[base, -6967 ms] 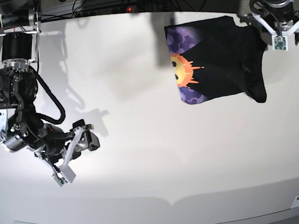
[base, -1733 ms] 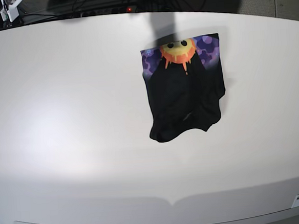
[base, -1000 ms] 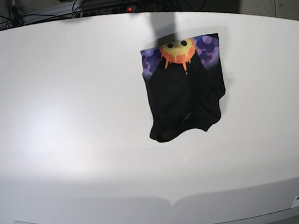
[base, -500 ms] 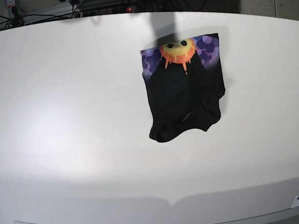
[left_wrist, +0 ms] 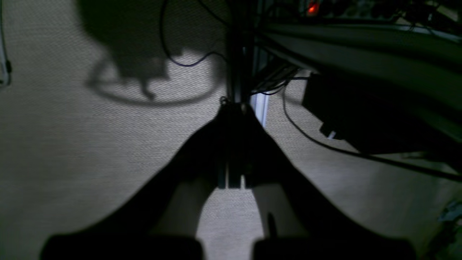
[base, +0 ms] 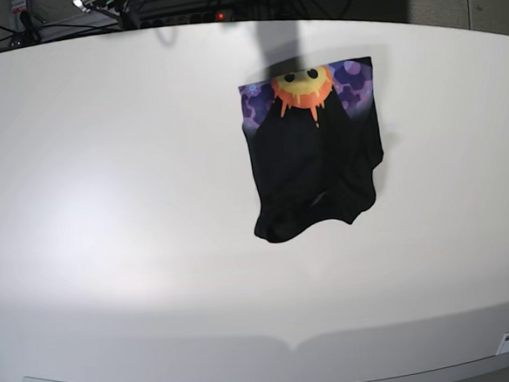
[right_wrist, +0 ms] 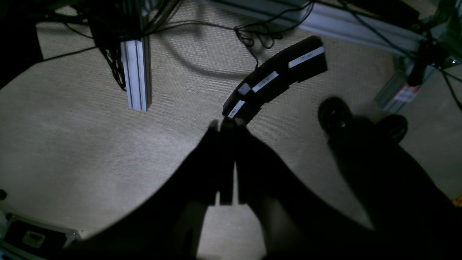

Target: Fold the T-shirt properly

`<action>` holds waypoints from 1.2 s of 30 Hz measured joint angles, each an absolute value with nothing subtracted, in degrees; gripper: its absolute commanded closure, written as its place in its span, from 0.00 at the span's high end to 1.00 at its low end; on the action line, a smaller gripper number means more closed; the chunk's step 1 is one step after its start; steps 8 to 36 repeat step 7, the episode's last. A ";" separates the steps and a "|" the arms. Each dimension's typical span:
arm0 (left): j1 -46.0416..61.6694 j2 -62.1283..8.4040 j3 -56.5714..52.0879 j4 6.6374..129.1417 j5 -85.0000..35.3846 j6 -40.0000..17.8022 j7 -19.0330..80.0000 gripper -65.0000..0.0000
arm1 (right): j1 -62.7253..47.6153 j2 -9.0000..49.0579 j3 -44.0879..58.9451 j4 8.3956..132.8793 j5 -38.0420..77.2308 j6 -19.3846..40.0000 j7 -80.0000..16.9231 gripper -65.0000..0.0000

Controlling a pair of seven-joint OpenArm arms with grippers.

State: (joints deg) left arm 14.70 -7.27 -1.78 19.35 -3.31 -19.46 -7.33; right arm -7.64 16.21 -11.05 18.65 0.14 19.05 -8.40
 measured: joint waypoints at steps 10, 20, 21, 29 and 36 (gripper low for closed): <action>14.59 -7.16 -1.78 19.38 -3.31 -19.44 -7.29 0.00 | -7.62 16.08 -11.05 18.57 0.14 19.94 -8.38 0.00; 14.59 -7.16 -1.78 19.38 -3.31 -19.44 -7.29 0.00 | -7.62 16.08 -11.05 18.57 0.14 19.94 -8.38 0.00; 14.59 -7.16 -1.78 19.38 -3.31 -19.44 -7.29 0.00 | -7.62 16.08 -11.05 18.57 0.14 19.94 -8.38 0.00; 14.59 -7.16 -1.78 19.38 -3.31 -19.44 -7.29 0.00 | -7.62 16.08 -11.05 18.57 0.14 19.94 -8.38 0.00; 14.59 -7.16 -1.78 19.38 -3.31 -19.44 -7.29 0.00 | -7.62 16.08 -11.05 18.57 0.14 19.94 -8.38 0.00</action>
